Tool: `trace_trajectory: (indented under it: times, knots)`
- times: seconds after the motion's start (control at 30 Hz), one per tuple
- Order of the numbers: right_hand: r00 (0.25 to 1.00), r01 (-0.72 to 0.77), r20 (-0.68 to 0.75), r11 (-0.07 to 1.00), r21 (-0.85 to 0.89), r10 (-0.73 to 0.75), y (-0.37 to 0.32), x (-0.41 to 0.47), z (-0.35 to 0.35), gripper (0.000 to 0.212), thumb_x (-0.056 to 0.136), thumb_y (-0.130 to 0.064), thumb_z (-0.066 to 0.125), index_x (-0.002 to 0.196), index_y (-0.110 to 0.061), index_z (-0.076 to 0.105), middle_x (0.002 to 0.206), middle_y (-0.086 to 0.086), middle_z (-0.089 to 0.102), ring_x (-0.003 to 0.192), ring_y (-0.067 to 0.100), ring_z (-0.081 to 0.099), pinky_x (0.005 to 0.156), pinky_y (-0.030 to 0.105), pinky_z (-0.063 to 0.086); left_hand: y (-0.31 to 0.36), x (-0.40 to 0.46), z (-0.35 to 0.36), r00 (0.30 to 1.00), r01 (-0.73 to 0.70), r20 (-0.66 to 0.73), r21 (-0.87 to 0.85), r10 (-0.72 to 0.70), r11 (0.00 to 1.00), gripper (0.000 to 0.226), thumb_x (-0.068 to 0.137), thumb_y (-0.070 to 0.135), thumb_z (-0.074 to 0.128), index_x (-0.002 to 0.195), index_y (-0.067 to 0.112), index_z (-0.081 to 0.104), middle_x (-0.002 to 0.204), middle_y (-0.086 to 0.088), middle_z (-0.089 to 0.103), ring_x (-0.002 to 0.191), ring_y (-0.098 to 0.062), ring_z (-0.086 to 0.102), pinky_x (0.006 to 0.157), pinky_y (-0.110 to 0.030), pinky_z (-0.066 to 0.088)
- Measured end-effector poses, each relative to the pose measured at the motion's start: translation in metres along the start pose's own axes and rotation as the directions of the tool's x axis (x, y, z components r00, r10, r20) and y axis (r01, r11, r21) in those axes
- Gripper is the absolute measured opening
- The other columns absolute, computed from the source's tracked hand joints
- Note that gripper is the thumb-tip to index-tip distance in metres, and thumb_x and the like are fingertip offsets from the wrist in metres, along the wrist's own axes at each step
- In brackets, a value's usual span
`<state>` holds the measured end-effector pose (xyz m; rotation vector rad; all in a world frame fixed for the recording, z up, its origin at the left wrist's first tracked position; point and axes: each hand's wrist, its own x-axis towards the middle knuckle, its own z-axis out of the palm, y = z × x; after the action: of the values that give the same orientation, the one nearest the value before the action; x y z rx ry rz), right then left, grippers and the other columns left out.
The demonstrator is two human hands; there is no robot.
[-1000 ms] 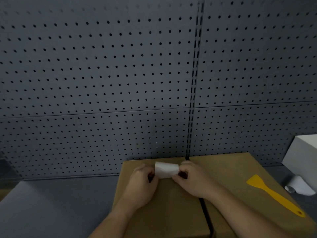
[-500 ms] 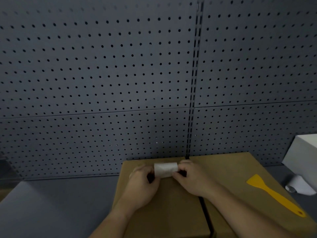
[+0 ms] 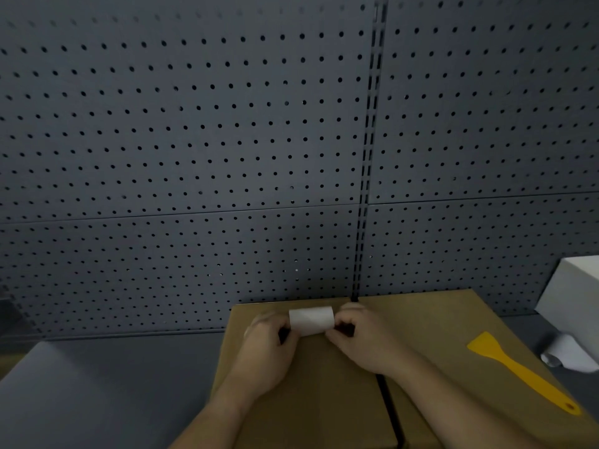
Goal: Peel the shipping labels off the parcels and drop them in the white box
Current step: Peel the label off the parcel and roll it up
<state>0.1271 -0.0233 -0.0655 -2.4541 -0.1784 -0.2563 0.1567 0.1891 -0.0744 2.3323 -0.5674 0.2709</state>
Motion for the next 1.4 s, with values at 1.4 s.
trace_trajectory:
  times: [1.4]
  knots:
    - [0.999, -0.046, 0.019, 0.999, 0.008, 0.046, 0.000, 0.006, 0.001, 0.018, 0.094, -0.030, 0.064, 0.085, -0.017, 0.072, 0.095, -0.007, 0.060, 0.089, 0.007, 0.056, 0.080, 0.022, 0.049, -0.005, 0.003, 0.004, 0.999, 0.044, -0.010, 0.048, -0.043, 0.998, 0.016, 0.097, 0.031, 0.056, 0.086, 0.025, 0.066, 0.086, 0.011, 0.062, 0.082, -0.007, 0.056, 0.077, -0.035, 0.053]
